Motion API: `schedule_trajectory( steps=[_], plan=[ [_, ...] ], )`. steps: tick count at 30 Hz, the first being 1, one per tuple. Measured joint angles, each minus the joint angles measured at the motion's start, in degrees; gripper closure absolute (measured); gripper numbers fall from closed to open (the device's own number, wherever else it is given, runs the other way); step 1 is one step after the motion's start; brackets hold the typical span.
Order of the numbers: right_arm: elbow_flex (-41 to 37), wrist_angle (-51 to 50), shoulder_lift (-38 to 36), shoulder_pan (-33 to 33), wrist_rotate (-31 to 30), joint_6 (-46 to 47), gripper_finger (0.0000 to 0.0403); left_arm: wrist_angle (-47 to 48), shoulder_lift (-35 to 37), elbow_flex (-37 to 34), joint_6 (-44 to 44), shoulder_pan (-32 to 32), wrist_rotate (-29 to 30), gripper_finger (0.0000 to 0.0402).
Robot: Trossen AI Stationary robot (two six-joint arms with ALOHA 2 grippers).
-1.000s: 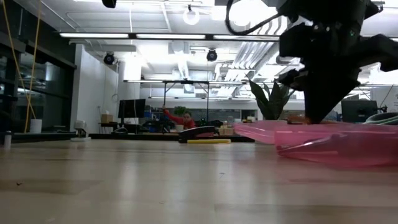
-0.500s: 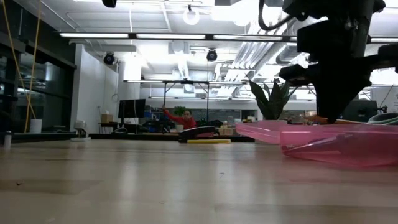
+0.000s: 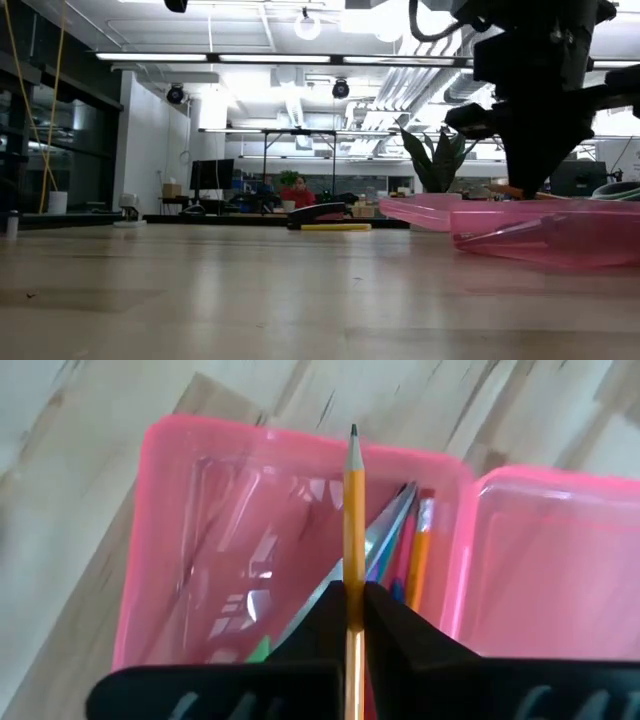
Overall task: Pack school essentials
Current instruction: Put the orange pencil into the pink supply box
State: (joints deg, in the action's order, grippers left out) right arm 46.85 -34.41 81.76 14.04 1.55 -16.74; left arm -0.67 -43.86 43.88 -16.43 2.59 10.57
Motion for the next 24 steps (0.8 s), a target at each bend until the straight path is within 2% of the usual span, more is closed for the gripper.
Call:
schedule_trajectory(
  steps=[10, 24],
  plan=[
    [0.1, -0.8, 2.9, 0.0, 1.3, -0.1, 0.04, 0.0, 0.0, 0.0, -1.0, 0.0, 0.0, 0.0249],
    [0.0, -5.2, 2.9, 0.0, -0.3, 0.6, 0.035, 0.0, 0.0, 0.0, -1.0, 0.0, -0.8, 0.0249]
  ],
)
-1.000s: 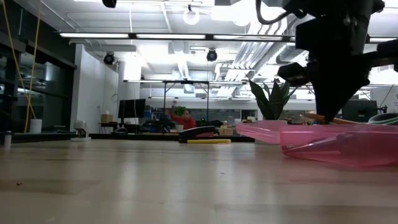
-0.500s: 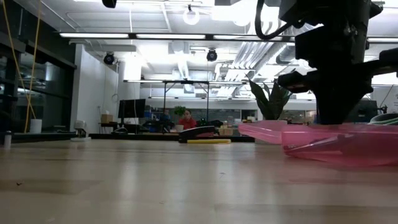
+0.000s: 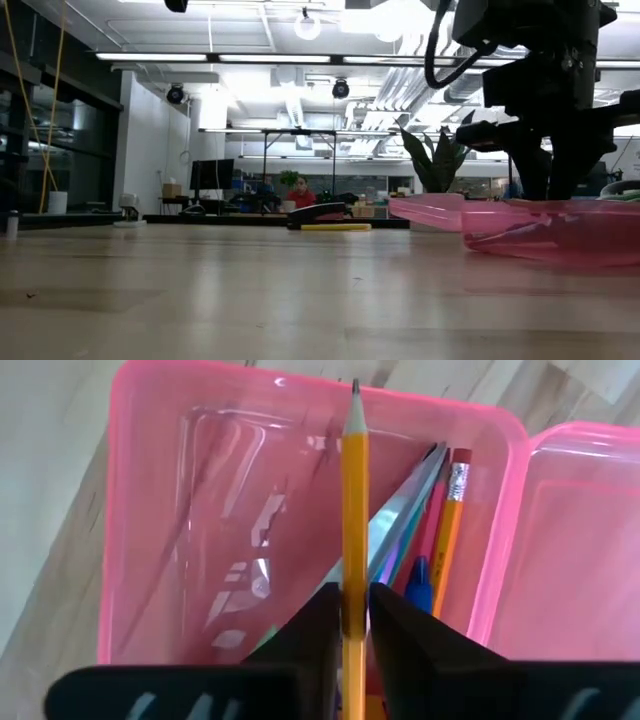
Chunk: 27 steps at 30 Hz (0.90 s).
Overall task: Pack school essentials
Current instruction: Put the orange pencil into the pink supply box, then adjust the pink supply box
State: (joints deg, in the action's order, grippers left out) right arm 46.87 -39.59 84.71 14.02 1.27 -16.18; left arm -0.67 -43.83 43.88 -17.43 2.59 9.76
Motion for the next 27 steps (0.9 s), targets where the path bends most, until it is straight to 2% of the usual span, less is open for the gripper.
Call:
schedule_trajectory(
  steps=[20, 27],
  plan=[
    [1.2, -4.3, -2.9, -0.9, -2.3, -1.6, 0.0347, 1.0, 0.0, 0.0, 0.0, 0.0, -0.3, 0.0249],
    [5.5, -12.8, -4.1, -2.5, -1.3, -0.4, 0.0347, 1.1, 0.0, 0.0, 0.0, 0.0, -0.3, 0.0249]
  ],
)
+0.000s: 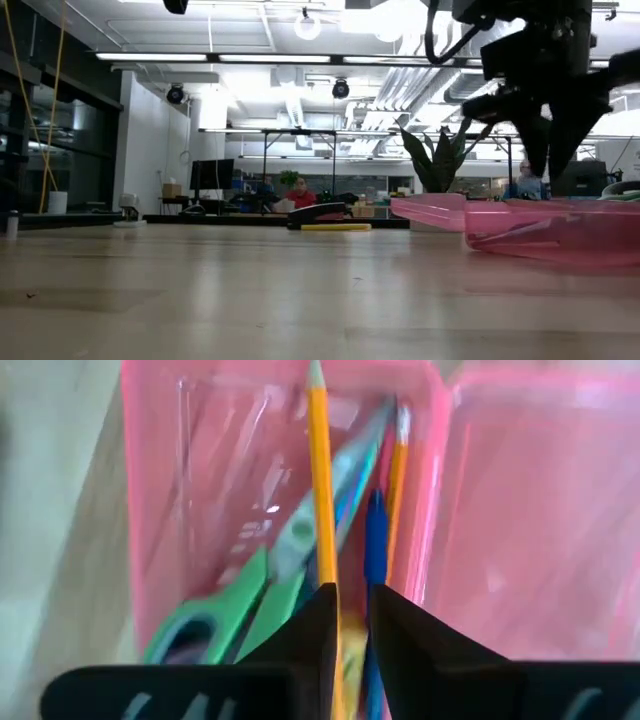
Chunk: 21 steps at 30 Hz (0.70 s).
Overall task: Pack school essentials
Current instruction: Adjust the pink supply box
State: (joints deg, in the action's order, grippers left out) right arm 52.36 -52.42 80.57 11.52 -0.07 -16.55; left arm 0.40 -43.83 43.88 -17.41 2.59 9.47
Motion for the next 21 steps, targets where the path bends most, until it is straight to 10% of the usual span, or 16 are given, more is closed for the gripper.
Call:
schedule_trajectory(
  steps=[12, 21],
  plan=[
    [-8.9, -14.4, -18.9, -7.5, -5.5, 21.3, 0.0394, 0.3, 0.0, 0.0, 0.0, 0.0, 0.0, 0.0249],
    [-7.5, -13.0, -14.1, -16.7, -5.5, 19.6, 0.0402, 0.3, 0.0, 0.0, 0.0, 0.0, 0.0, 0.0249]
  ],
)
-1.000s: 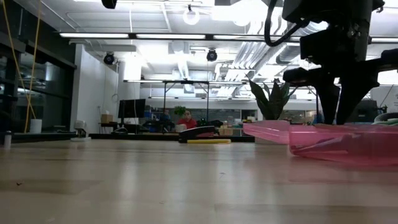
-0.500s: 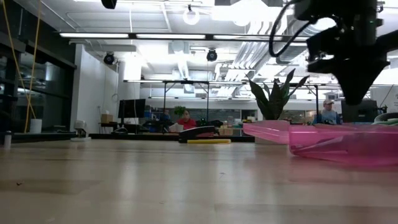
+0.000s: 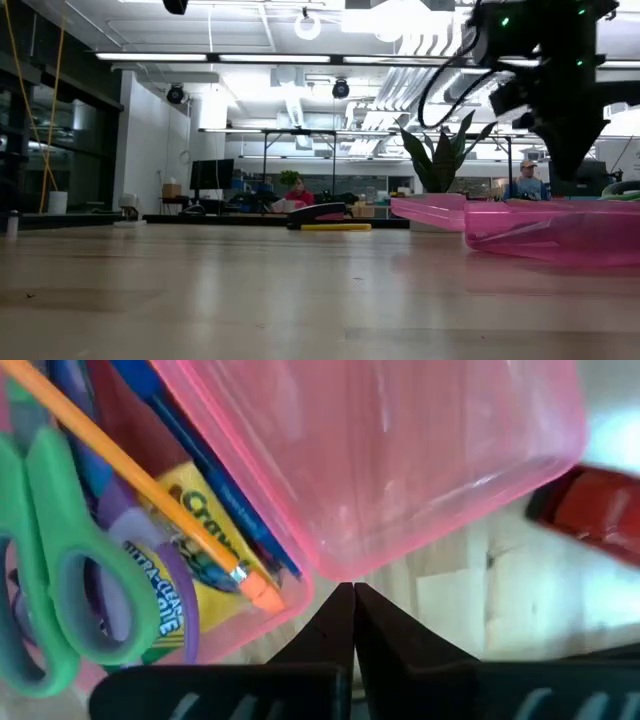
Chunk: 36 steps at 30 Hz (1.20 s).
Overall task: Pack school essentials
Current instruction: Adjust the pink supply box
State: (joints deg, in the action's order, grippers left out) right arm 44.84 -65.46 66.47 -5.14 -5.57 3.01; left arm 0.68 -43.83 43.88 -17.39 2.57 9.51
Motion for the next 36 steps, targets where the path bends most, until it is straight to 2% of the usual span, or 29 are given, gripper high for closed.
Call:
schedule_trajectory(
  steps=[11, 18, 23, 27, 36],
  plan=[
    [0.0, -0.3, 14.3, -15.6, 10.7, -3.3, 0.0403, 0.0, 0.0, 0.0, 0.0, 0.0, 0.0, 0.0249],
    [4.0, -8.5, 19.4, -21.4, 9.3, -2.8, 0.0403, -0.1, 0.0, 0.0, 0.0, 0.0, 0.0, 0.0249],
    [3.2, -12.3, 19.3, -23.8, 14.1, 8.9, 0.0403, -0.1, 0.0, 0.0, 0.0, 0.0, 0.0, 0.0249],
    [2.6, -10.6, 15.6, -22.8, 14.1, 18.4, 0.0403, 0.0, 0.0, 0.0, 0.2, 0.0, 0.0, 0.0249],
    [0.6, -9.0, 0.5, -13.0, 9.3, 43.9, 0.0403, 0.0, 0.0, 0.0, 3.0, 0.0, 0.1, 0.0249]
  ],
)
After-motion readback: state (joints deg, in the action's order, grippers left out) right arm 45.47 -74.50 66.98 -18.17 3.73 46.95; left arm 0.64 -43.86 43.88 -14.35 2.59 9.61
